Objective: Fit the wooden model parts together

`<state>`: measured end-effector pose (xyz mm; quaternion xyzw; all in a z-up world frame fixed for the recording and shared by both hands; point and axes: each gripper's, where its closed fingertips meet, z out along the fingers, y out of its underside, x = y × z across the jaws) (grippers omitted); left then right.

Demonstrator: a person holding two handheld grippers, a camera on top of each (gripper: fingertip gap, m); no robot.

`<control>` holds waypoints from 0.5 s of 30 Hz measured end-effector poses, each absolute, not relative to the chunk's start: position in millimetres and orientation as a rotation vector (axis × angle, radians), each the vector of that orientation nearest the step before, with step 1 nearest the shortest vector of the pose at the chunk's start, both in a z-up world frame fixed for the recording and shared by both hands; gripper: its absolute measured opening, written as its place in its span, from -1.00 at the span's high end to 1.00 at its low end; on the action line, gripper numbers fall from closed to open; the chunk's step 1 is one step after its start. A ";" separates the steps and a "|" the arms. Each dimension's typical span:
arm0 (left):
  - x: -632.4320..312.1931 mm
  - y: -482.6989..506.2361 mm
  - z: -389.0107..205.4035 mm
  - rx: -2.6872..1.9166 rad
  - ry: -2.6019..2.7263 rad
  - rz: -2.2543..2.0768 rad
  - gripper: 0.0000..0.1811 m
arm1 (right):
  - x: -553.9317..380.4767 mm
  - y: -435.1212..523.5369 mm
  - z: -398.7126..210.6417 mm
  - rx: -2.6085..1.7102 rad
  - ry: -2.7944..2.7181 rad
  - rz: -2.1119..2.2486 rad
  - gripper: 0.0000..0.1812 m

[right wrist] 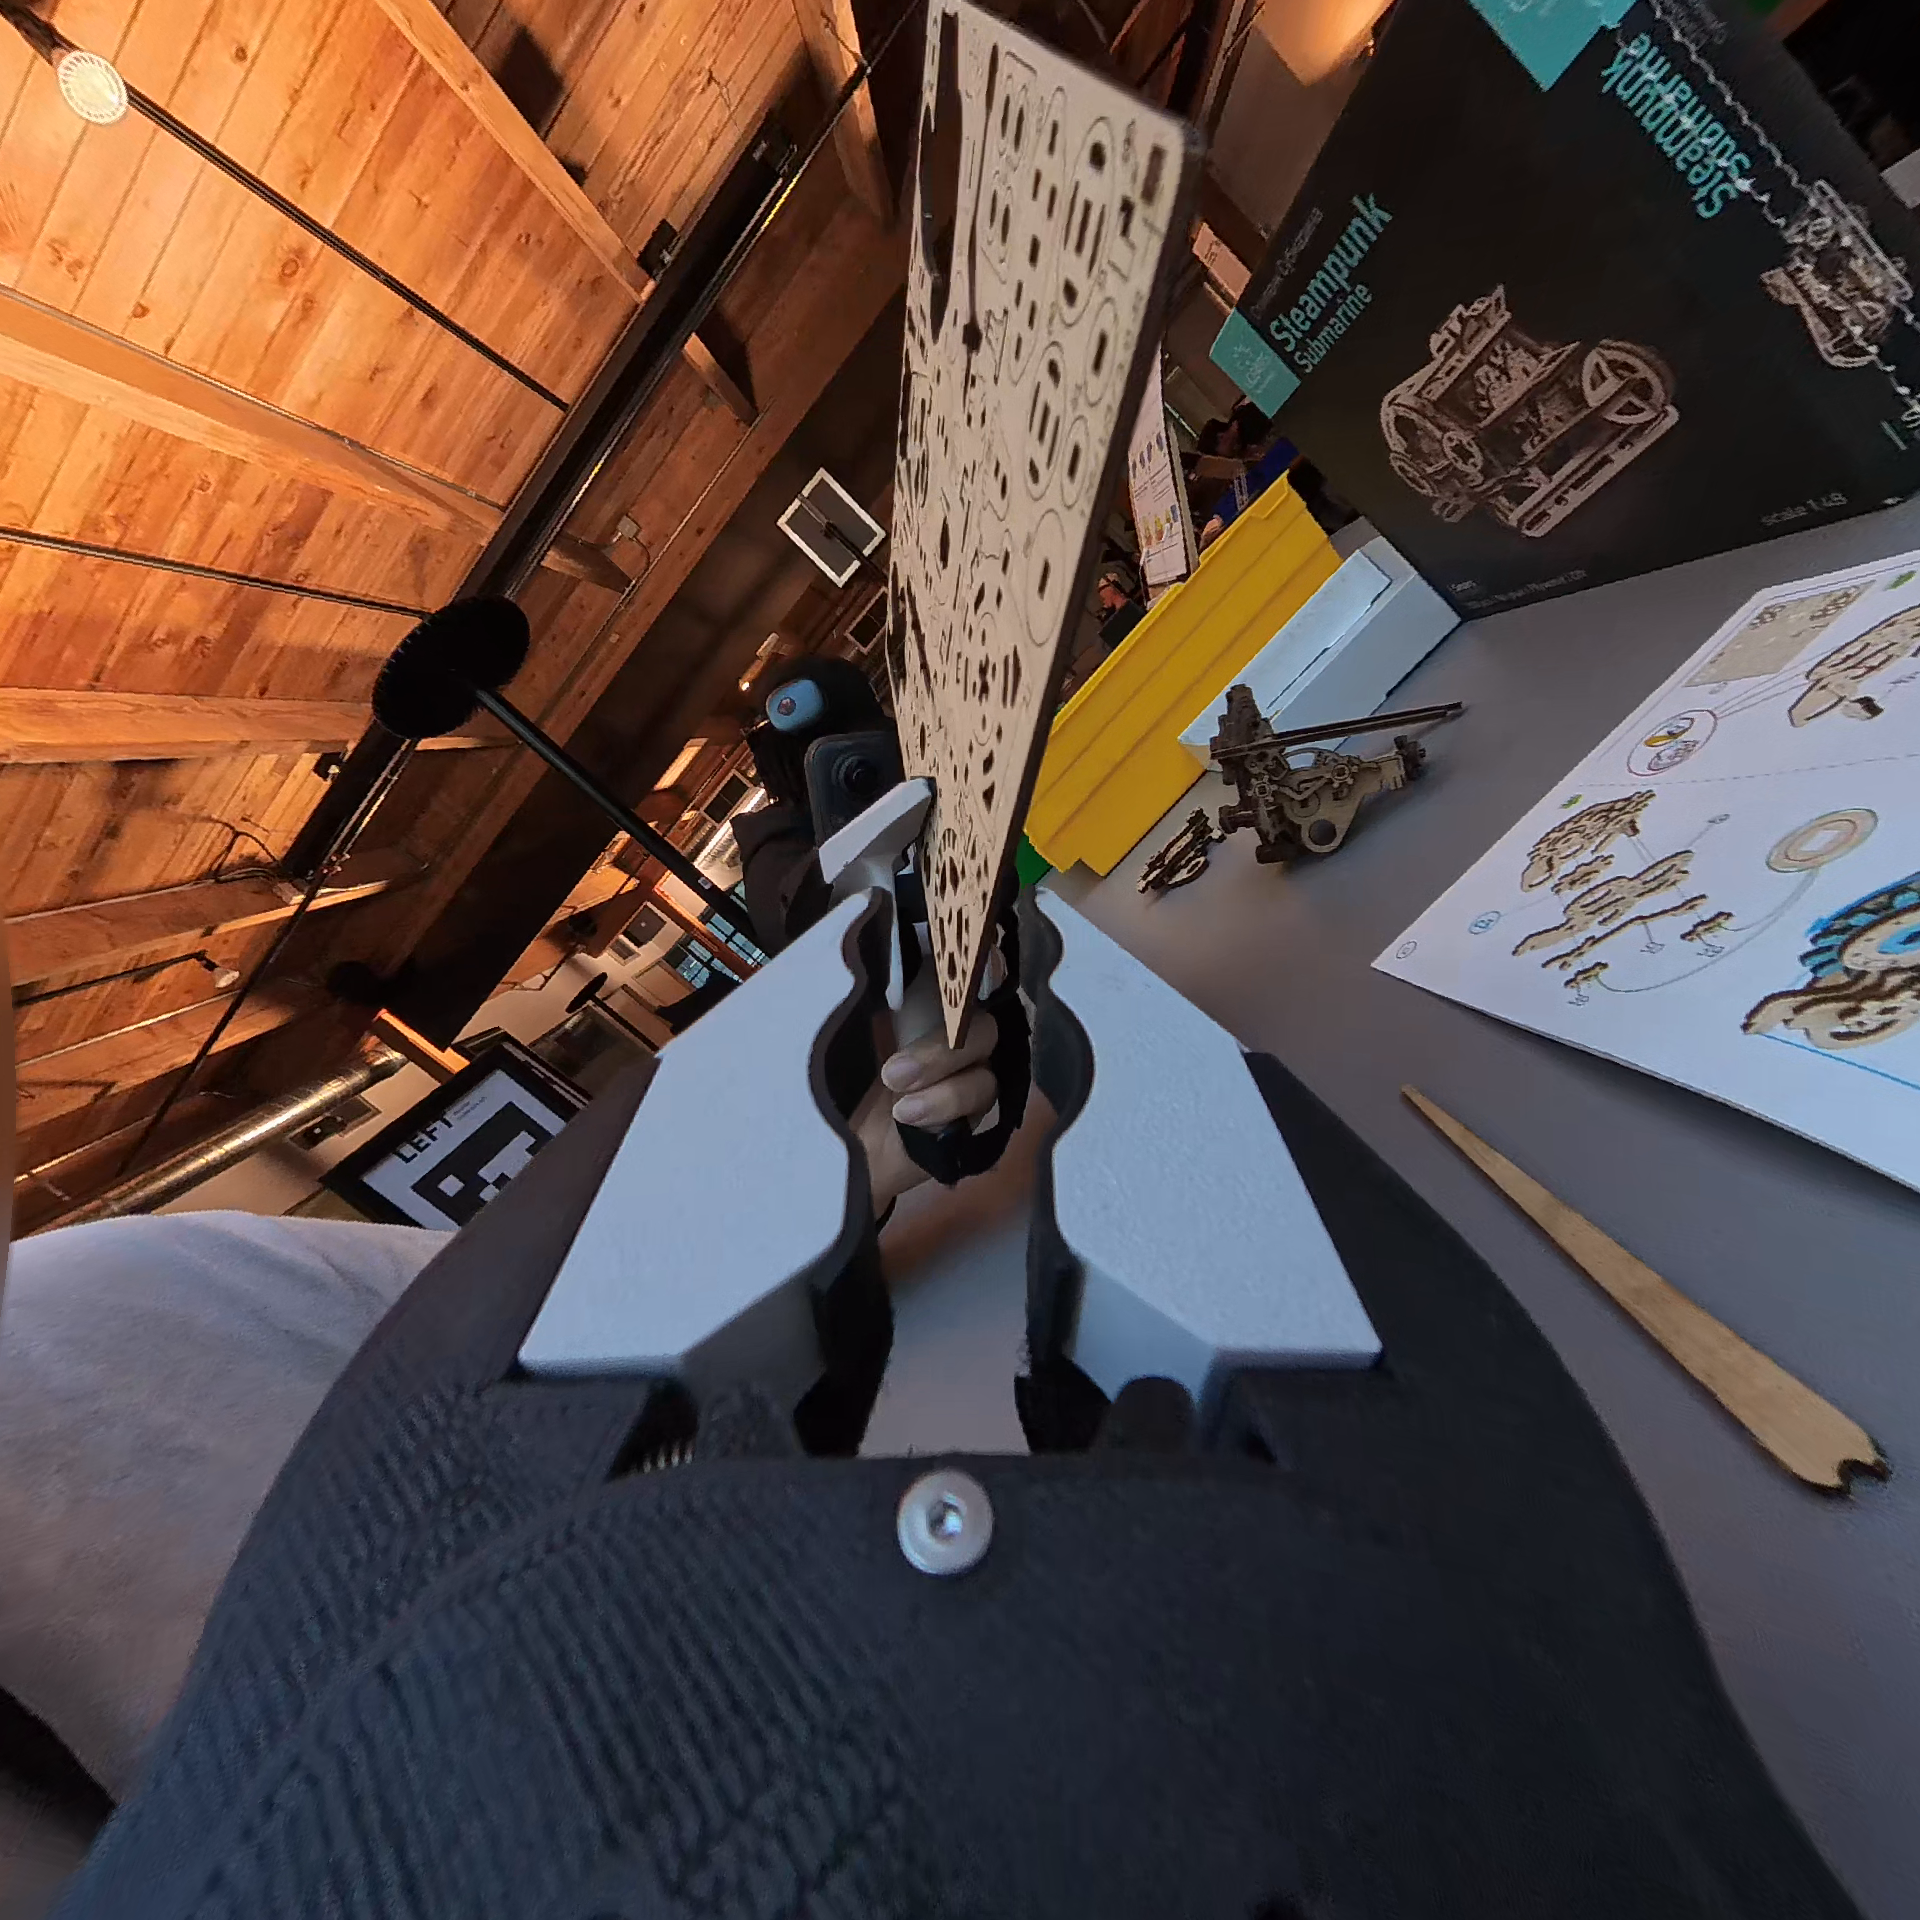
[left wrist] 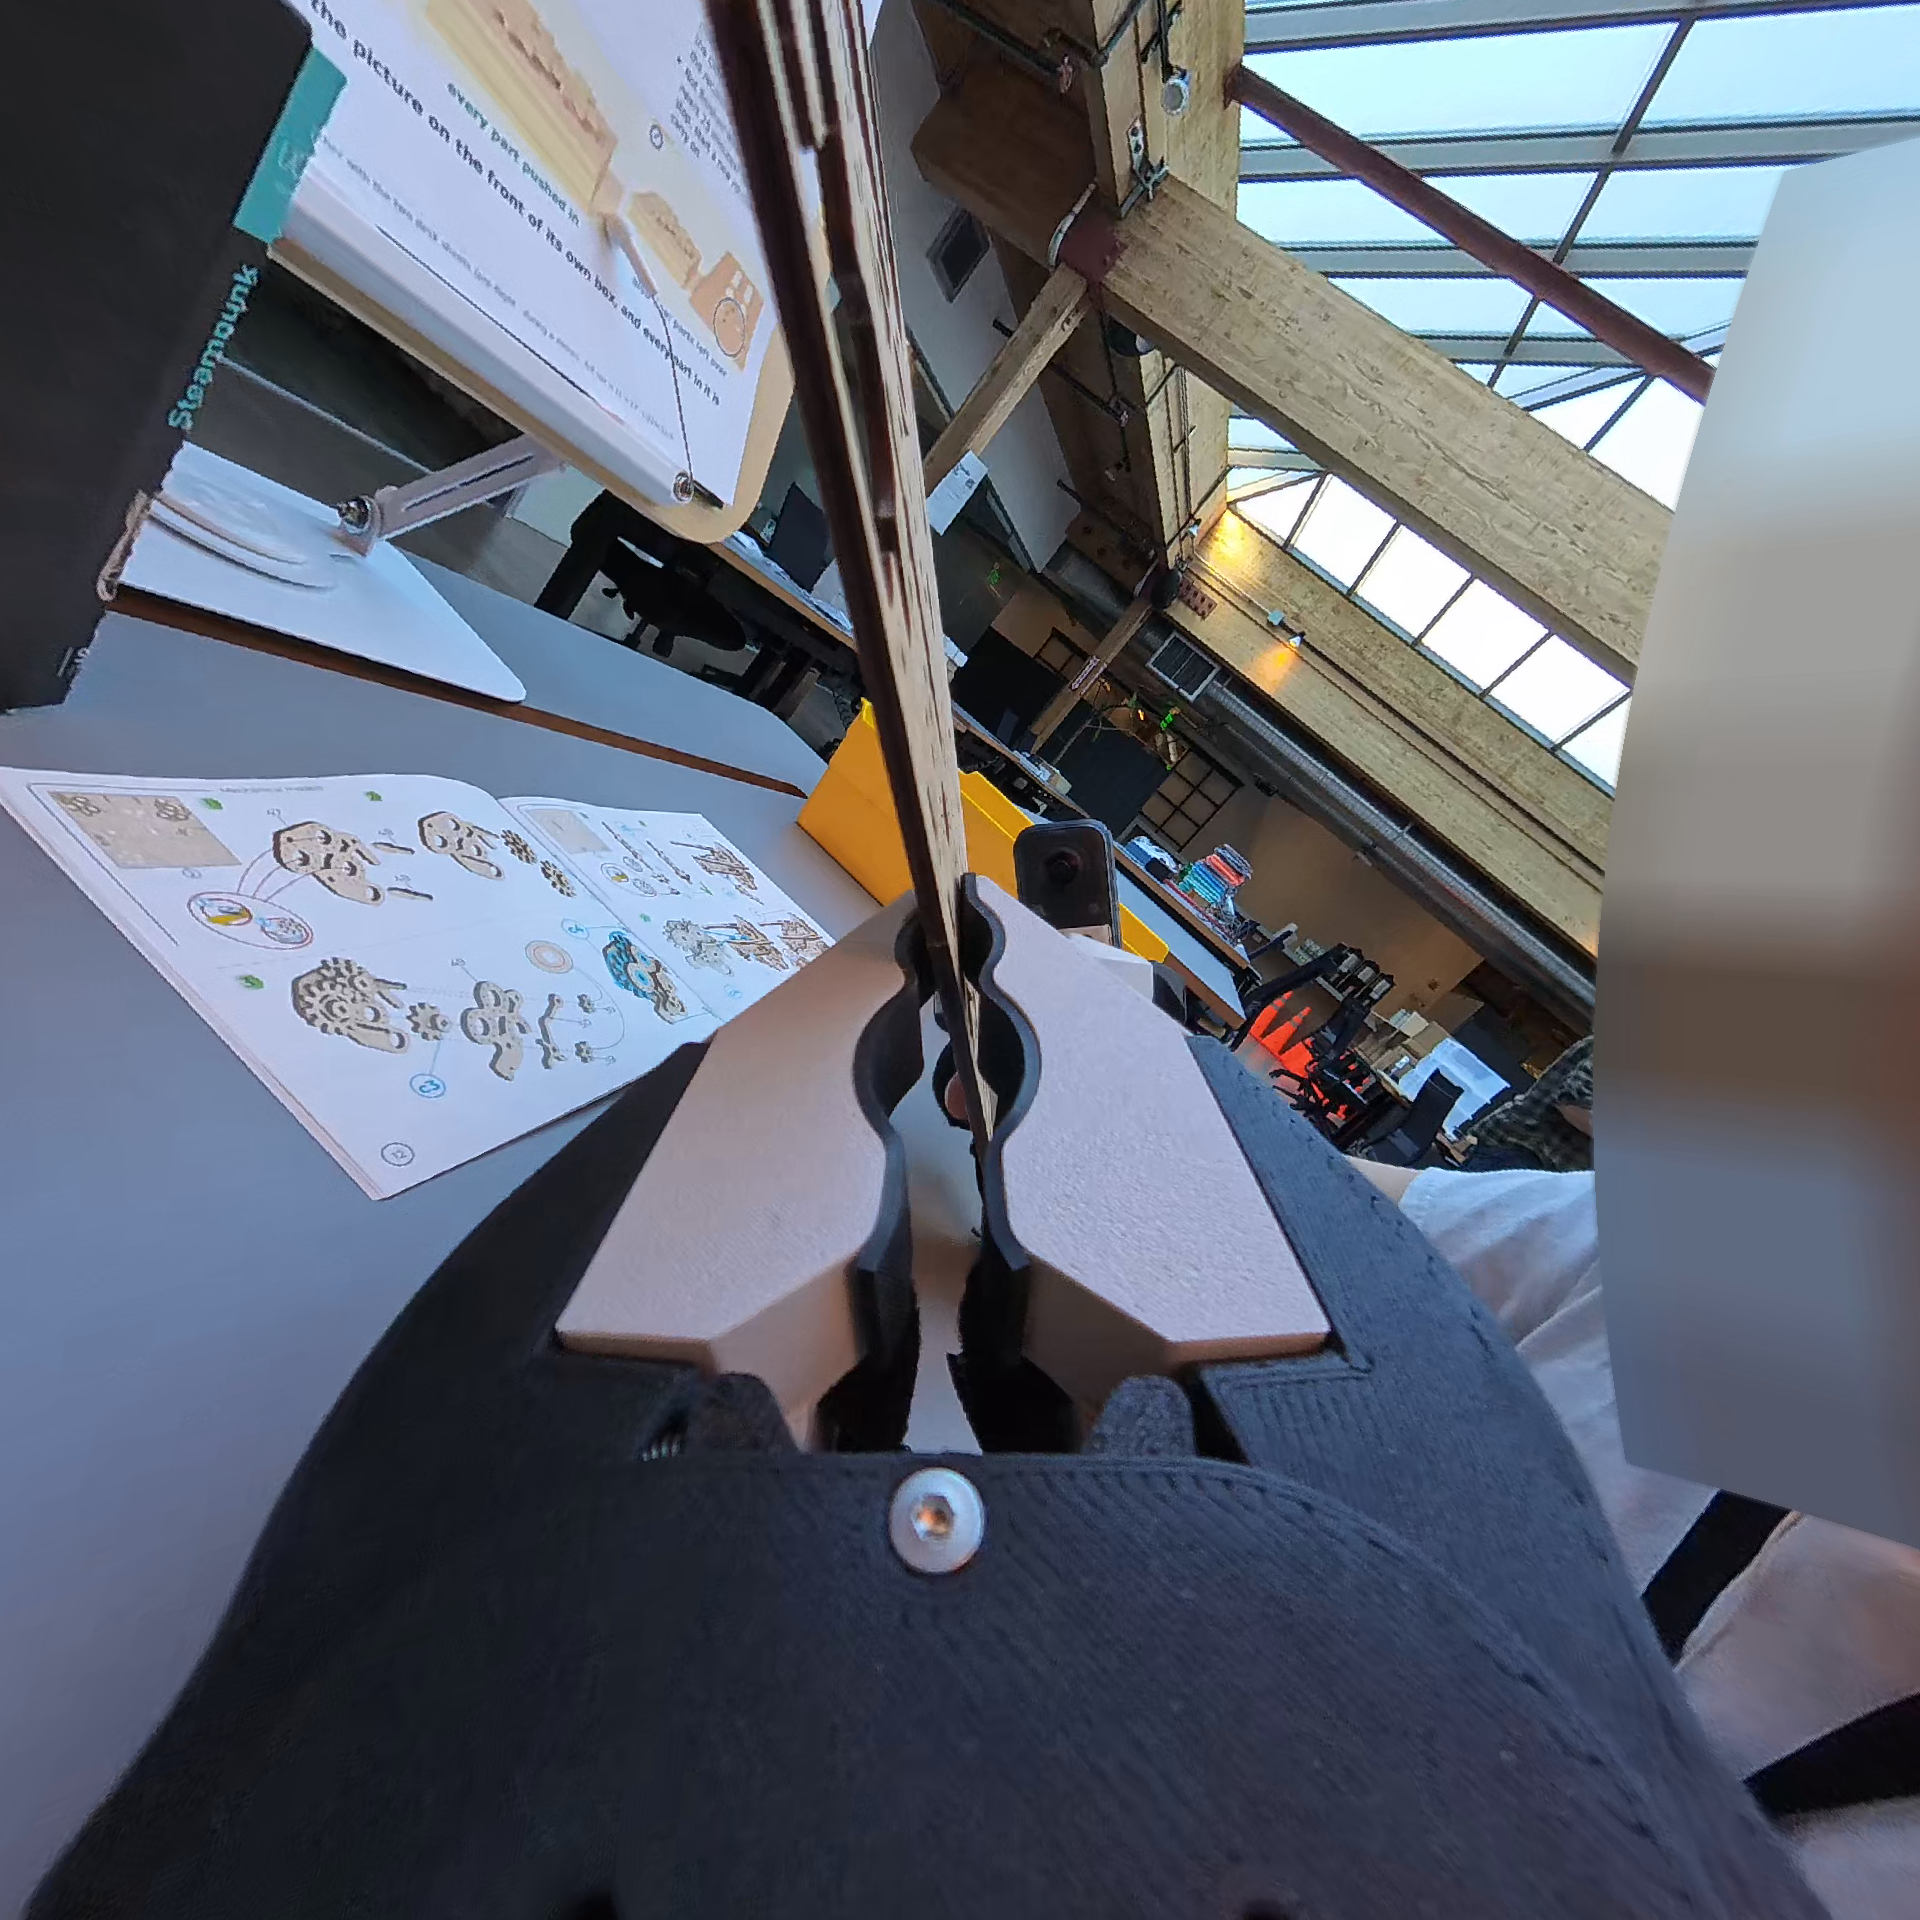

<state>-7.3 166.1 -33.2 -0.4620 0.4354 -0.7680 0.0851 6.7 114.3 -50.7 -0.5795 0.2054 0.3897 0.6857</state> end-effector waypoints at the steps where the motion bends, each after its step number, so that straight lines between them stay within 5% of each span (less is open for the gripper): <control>1: -6.9 165.3 -34.3 -1.380 1.304 -2.288 1.00 | 8.5 113.9 -51.2 -1.294 0.473 0.879 0.78; 15: -6.9 149.9 -37.9 -1.359 1.354 -2.252 1.00 | 7.1 117.6 -61.9 -1.332 0.510 0.947 0.96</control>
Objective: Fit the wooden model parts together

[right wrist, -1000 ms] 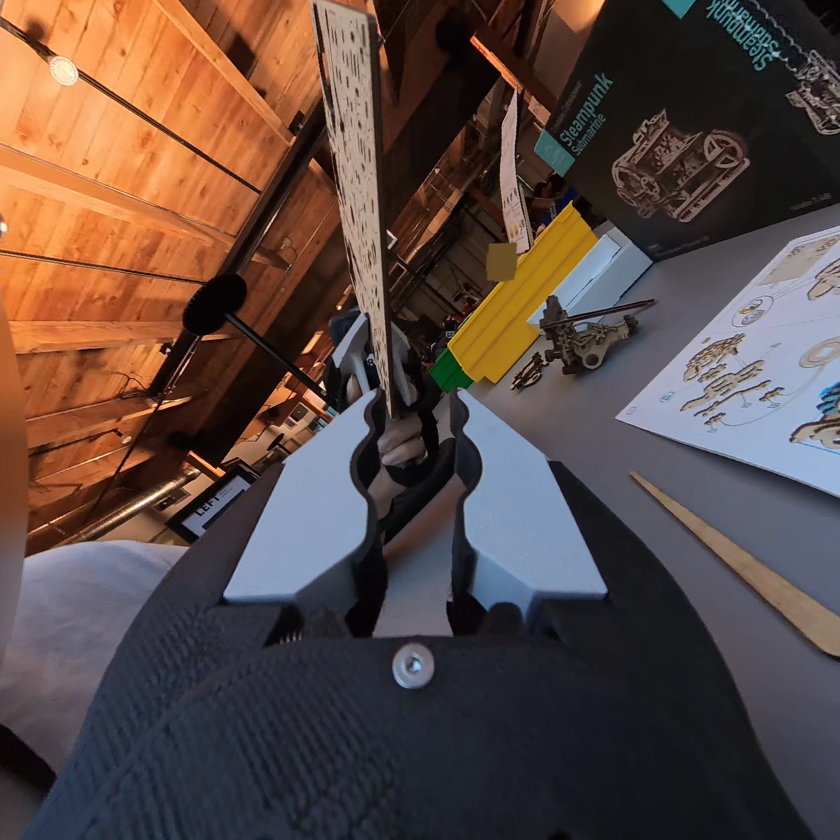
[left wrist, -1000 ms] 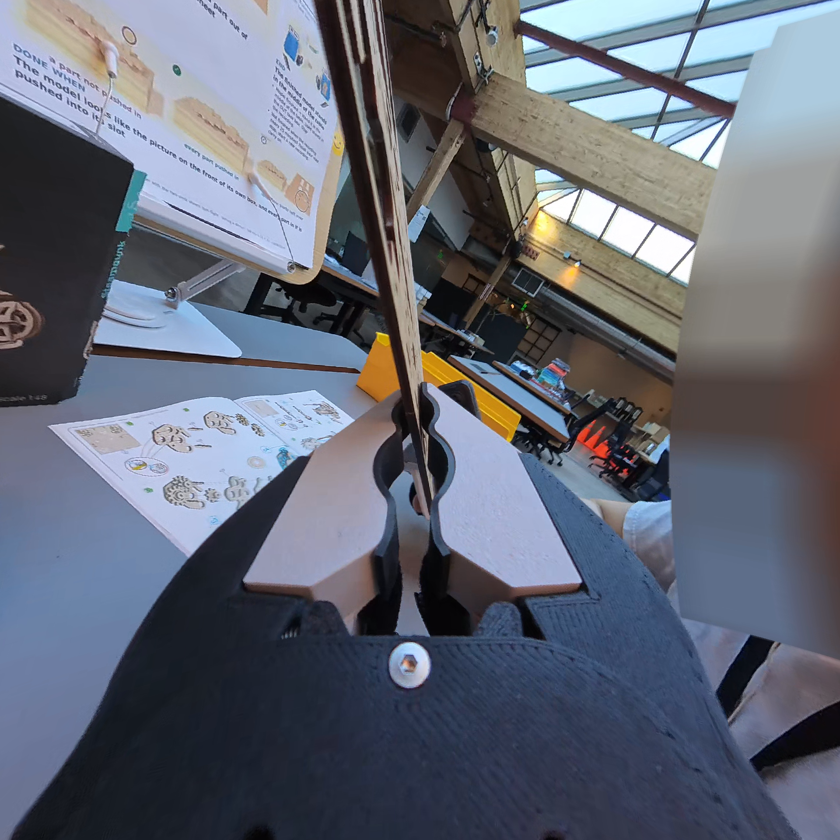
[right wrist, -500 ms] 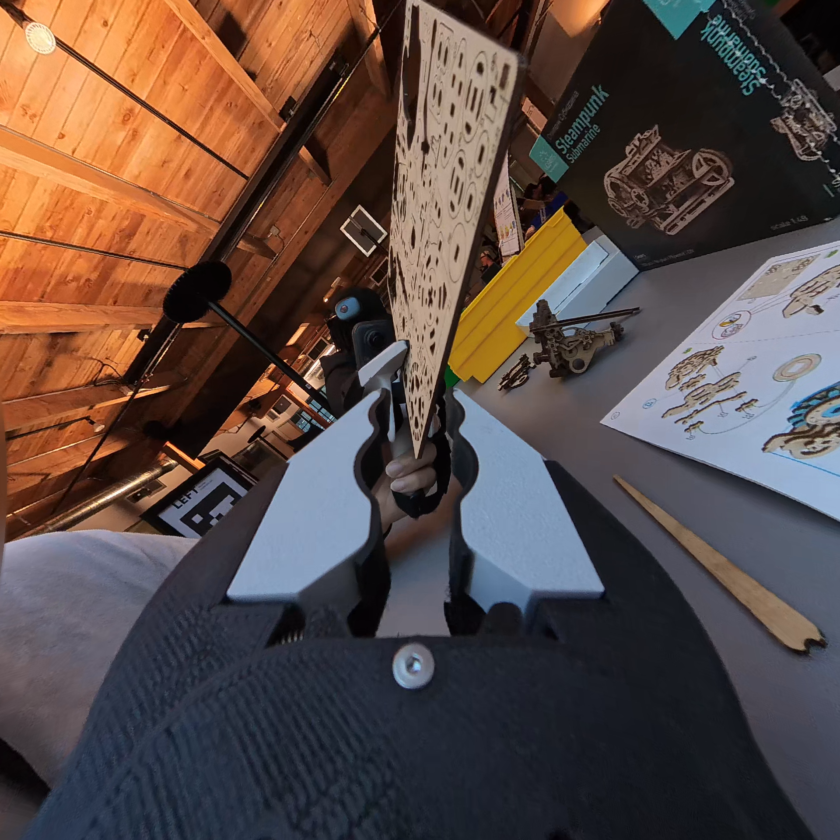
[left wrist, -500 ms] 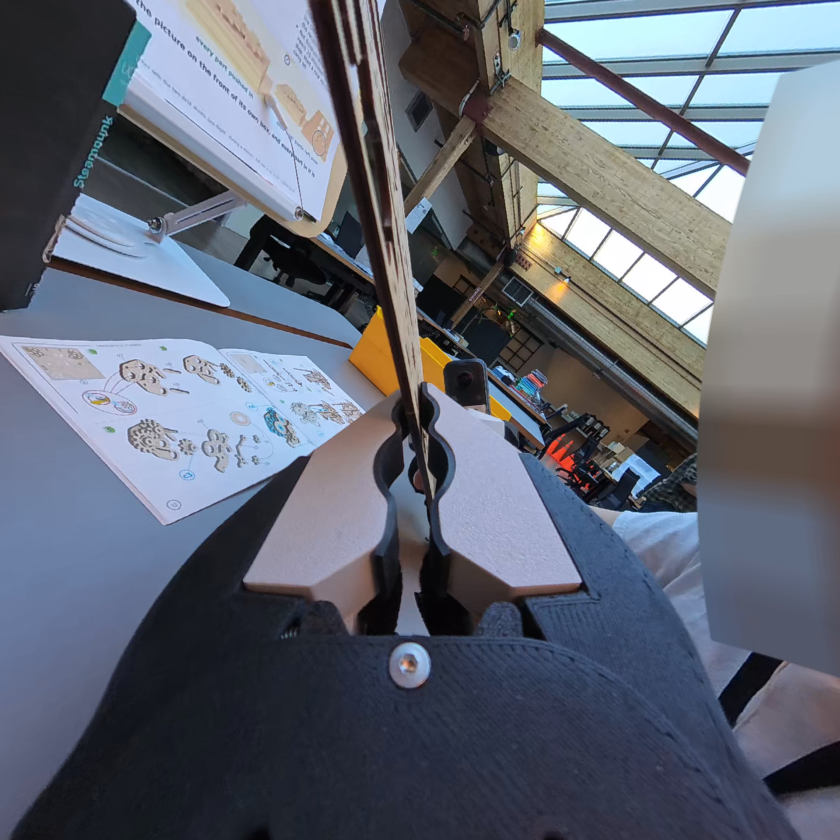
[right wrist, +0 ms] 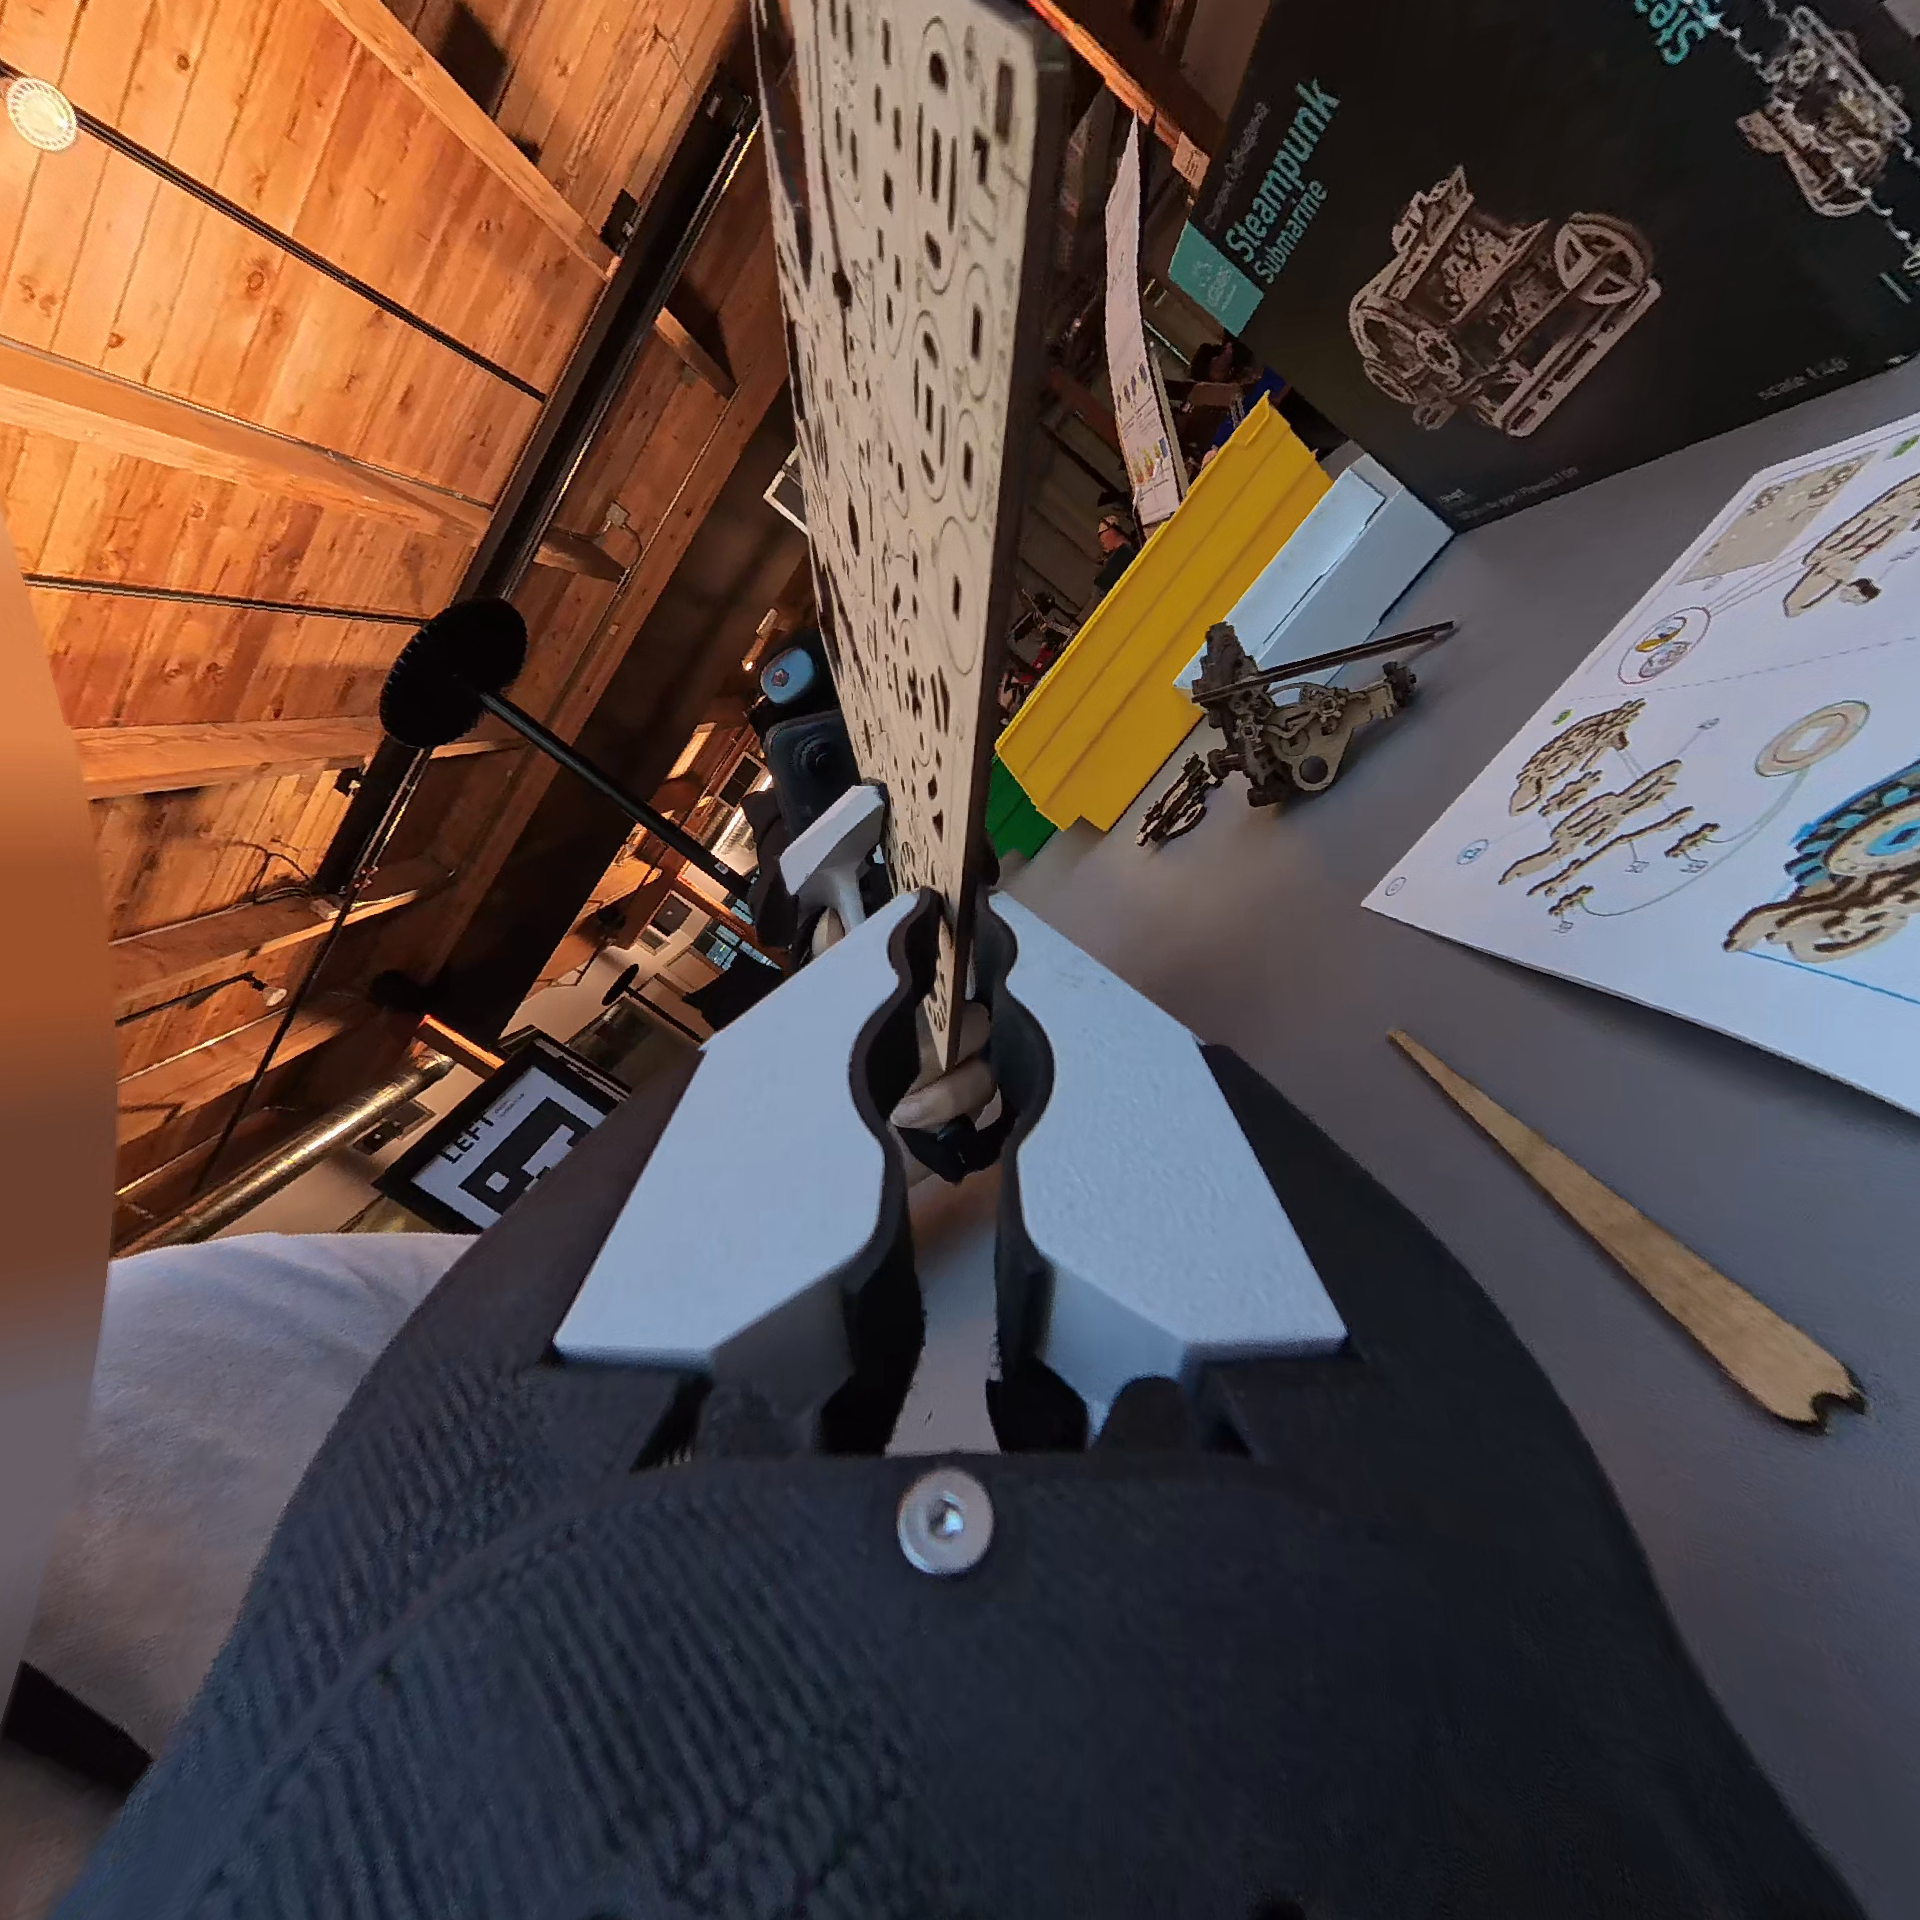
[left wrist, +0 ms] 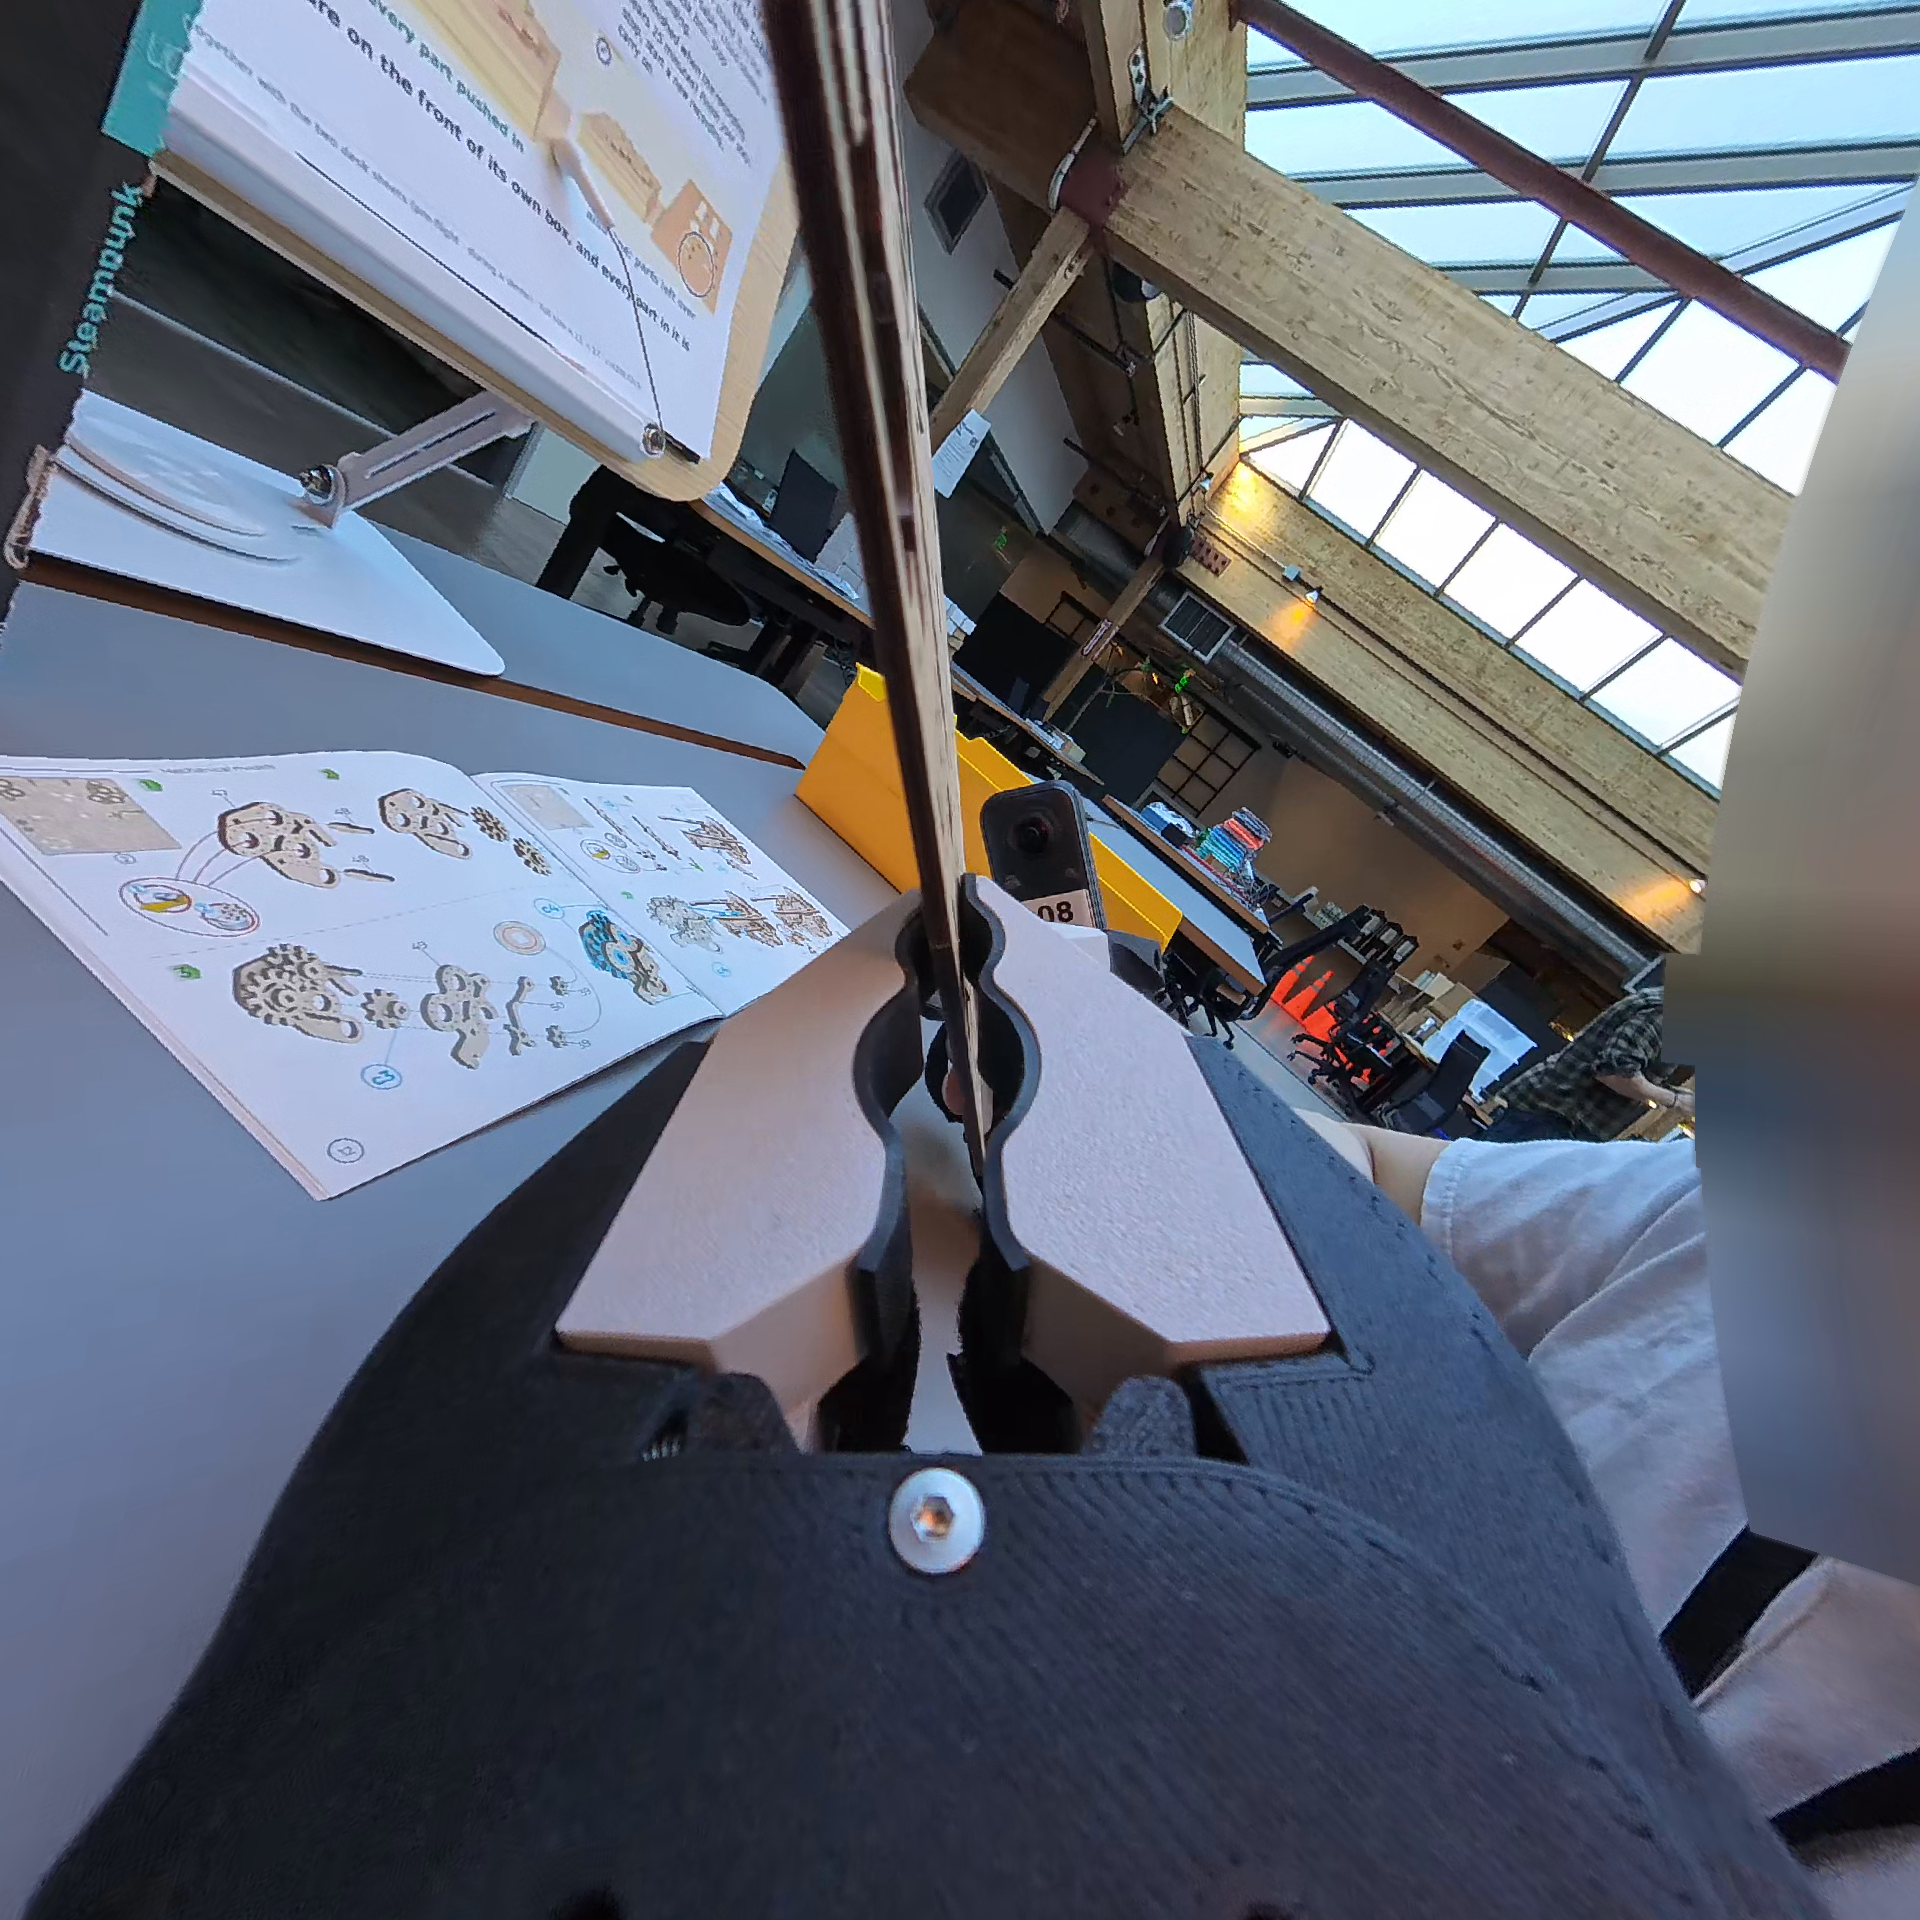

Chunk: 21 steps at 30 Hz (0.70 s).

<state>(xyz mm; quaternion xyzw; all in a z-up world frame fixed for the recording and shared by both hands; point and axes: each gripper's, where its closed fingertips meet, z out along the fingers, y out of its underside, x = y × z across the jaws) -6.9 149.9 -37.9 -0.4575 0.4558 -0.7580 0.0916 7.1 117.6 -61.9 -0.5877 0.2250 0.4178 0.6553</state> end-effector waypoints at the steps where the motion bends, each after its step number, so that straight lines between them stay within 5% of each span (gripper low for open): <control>1: -6.6 150.0 -38.8 -1.364 1.355 -2.248 1.00 | 7.3 117.9 -63.5 -1.333 0.520 0.961 0.96; 21: -10.4 134.1 -37.3 -1.270 1.435 -2.080 1.00 | 12.3 110.6 -67.4 -1.393 0.553 0.853 0.93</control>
